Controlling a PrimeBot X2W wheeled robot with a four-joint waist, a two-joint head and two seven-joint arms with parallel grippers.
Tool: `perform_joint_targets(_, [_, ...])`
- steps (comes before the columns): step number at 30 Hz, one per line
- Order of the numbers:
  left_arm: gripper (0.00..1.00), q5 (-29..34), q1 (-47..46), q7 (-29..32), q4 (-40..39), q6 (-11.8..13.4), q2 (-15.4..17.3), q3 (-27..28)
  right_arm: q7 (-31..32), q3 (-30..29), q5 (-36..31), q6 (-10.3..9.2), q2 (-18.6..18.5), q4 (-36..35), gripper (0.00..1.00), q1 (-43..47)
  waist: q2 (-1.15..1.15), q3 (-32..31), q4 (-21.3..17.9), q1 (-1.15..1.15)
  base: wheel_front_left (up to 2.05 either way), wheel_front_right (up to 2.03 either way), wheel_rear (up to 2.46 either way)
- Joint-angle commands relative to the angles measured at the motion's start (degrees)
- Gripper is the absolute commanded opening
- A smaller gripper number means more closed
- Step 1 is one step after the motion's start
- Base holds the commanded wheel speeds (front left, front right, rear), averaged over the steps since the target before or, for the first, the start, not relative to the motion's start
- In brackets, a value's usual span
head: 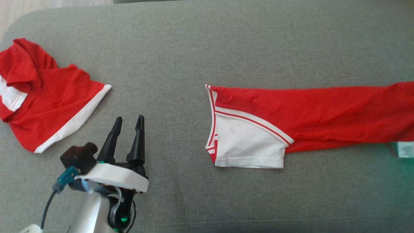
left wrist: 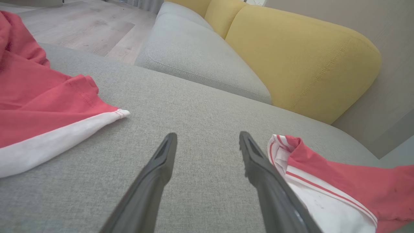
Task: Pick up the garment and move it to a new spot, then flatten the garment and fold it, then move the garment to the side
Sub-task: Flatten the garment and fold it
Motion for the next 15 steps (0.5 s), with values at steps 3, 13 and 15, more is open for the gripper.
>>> perform_joint_targets(3, [1.0, -0.73, -1.37, -0.52, -1.63, 0.44, 0.16, 1.3, -0.05, -0.12, -0.68, -0.05, 2.14, -2.22, 0.0, -2.42, 0.0, -0.77, -0.17, 0.0, 0.0, 0.0, 0.0])
perform_joint_targets(13, [1.0, -7.39, -0.44, -0.52, -1.66, 1.53, 0.16, 1.66, 6.04, 6.38, 4.12, -0.05, 7.9, -10.08, 0.0, -2.68, 0.0, -4.61, -1.72, 0.0, 0.0, 0.0, 0.0])
perform_joint_targets(15, [1.0, -7.67, -0.19, -0.52, -1.66, 1.78, 0.16, 1.54, 8.21, 8.53, 5.65, -0.05, 9.51, -12.69, 0.0, -2.27, 0.0, -5.6, -2.09, 0.0, 0.0, 0.0, 0.0])
